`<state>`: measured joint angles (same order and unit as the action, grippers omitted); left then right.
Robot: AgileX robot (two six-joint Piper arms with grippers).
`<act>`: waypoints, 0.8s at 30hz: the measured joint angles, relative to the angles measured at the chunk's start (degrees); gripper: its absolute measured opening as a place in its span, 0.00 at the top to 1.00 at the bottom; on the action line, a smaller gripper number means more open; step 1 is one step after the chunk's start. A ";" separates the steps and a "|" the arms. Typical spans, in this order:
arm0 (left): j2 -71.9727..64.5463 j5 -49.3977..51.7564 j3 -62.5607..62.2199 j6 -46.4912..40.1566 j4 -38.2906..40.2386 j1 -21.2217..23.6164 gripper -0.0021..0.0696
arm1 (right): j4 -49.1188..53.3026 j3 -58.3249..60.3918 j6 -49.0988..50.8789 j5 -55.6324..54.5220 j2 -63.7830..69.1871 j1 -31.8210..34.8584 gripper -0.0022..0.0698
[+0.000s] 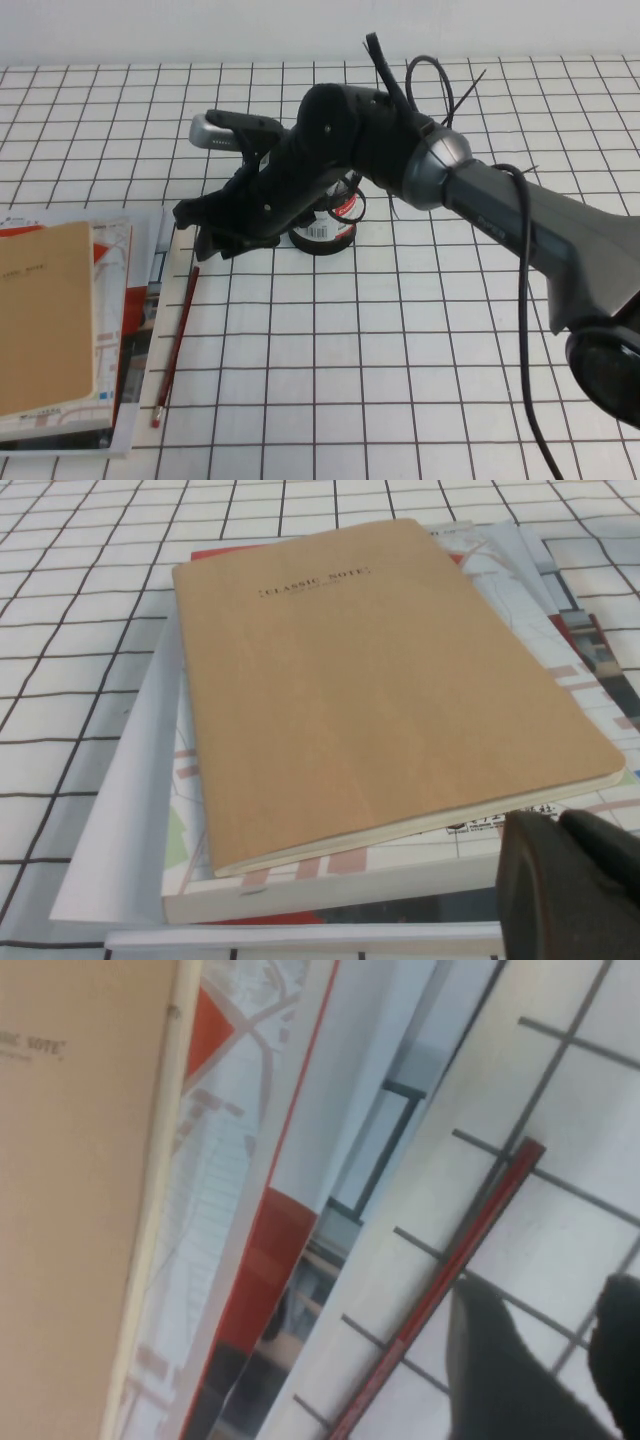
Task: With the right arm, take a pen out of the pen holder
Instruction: 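Take a marker out of the pen holder and lay it on the table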
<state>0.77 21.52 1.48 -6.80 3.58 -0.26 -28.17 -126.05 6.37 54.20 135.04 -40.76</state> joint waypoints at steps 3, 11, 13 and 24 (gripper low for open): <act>0.00 0.00 0.00 0.00 0.00 0.00 0.98 | 5.13 0.00 0.86 1.34 -3.54 -1.23 0.68; 0.00 0.00 0.00 0.00 0.00 0.00 0.98 | 17.56 0.00 1.09 8.08 -14.88 -6.24 0.91; 0.00 0.00 0.00 0.00 0.00 0.00 0.98 | 20.10 0.14 1.09 9.50 -16.59 -7.31 0.95; 0.00 0.00 0.00 0.00 0.00 0.00 0.98 | 24.67 29.34 1.09 -4.32 -36.88 -8.84 0.99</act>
<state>0.77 21.52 1.48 -6.80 3.58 -0.26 -3.50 -96.71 7.45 49.88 98.16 -49.60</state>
